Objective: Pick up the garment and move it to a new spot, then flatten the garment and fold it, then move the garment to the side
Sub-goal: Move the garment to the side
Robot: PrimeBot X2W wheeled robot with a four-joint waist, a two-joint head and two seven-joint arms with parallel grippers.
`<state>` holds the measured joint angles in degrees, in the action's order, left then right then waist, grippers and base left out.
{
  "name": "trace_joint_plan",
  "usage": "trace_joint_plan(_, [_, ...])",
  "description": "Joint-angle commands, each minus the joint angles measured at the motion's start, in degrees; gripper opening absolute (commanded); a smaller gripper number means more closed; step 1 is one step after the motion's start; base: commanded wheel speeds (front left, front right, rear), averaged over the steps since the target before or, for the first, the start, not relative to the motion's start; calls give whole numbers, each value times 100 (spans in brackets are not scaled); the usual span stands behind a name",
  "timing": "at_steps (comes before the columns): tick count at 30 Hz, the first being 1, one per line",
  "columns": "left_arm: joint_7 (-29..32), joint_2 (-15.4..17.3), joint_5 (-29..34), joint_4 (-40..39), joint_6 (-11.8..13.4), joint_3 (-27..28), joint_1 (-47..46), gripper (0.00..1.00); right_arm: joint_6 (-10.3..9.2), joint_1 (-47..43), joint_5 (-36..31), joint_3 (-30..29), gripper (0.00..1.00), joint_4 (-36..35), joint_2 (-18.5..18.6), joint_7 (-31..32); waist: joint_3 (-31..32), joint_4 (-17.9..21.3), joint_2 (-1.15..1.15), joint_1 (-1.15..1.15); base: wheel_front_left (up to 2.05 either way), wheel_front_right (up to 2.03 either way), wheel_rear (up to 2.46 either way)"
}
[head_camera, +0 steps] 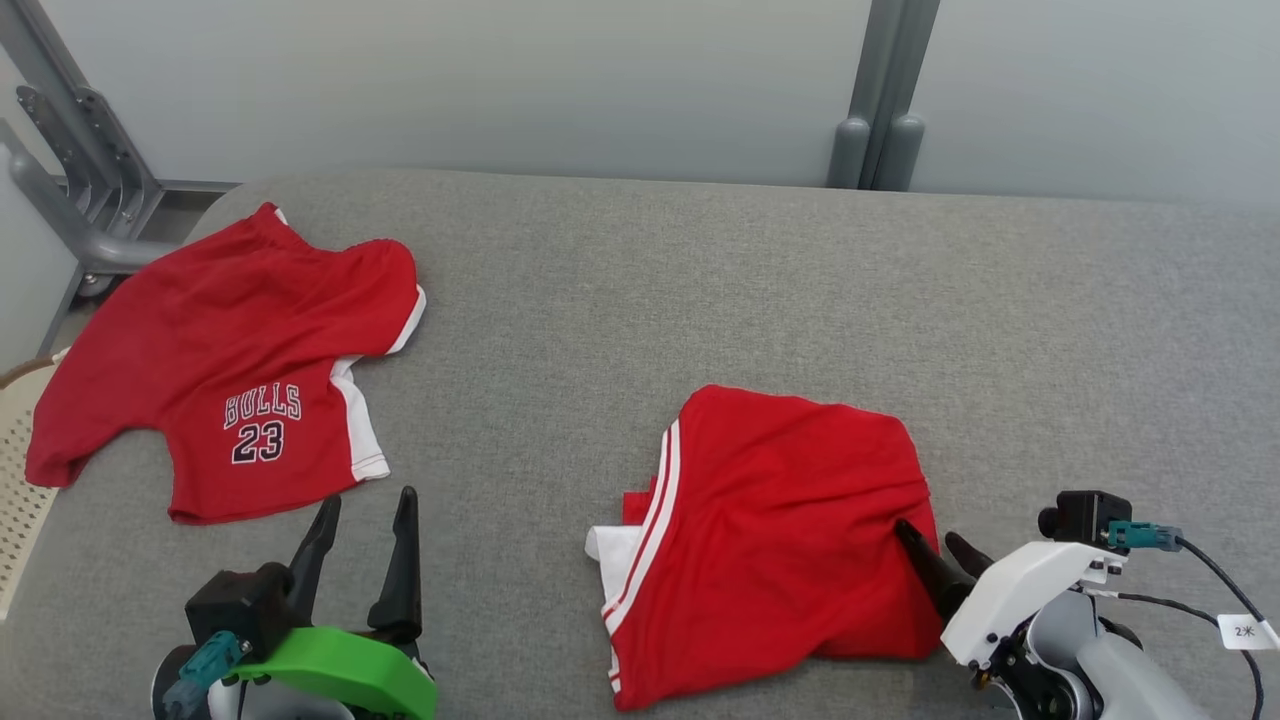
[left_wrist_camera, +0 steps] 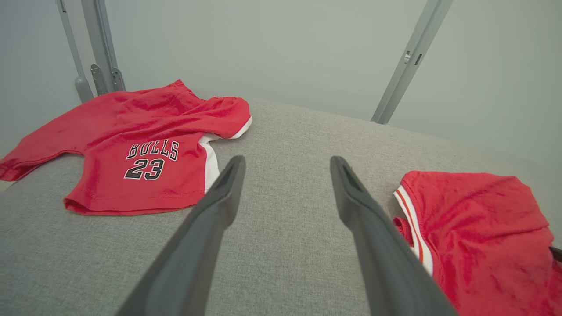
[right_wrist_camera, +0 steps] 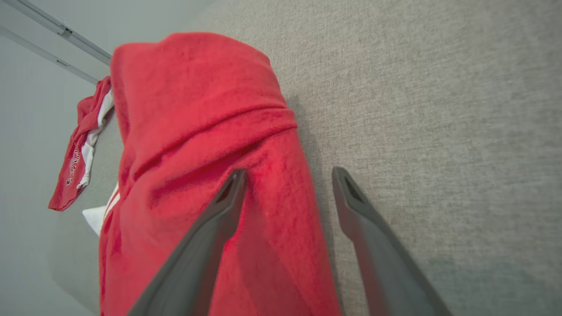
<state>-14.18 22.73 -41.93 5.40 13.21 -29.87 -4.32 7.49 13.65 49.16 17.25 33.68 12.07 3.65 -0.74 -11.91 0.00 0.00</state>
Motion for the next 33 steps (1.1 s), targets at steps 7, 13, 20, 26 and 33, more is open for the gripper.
trace_joint_plan(7, [43, 79, 56, -58, 45, -15, -118, 100, 1, 210, 451, 330, 100, 457, 77, 136, -57, -146, 0, 0, 0, 0, 0])
trace_joint_plan(13, [60, 108, 50, -82, 73, -18, -129, 100, 1, 287, 761, 565, 0, 588, 116, 174, -64, -214, 0, 0, 0, 0, 0])
trace_joint_plan(20, [66, 113, 31, -90, 105, -25, -105, 100, 1, 450, 1071, 775, 0, 610, 213, 287, -32, -229, 0, 0, 0, 0, 0])
trace_joint_plan(26, [53, 111, 0, -99, 130, -20, -21, 100, 1, 754, 1308, 975, 0, 296, 564, 569, 30, -149, 0, 0, 0, 0, 0])
trace_joint_plan(33, [25, 42, -18, -91, 102, -46, 8, 100, 1, 1344, 1190, 1382, 0, -176, 1190, 928, 26, 35, 0, 0, 0, 0, 0])
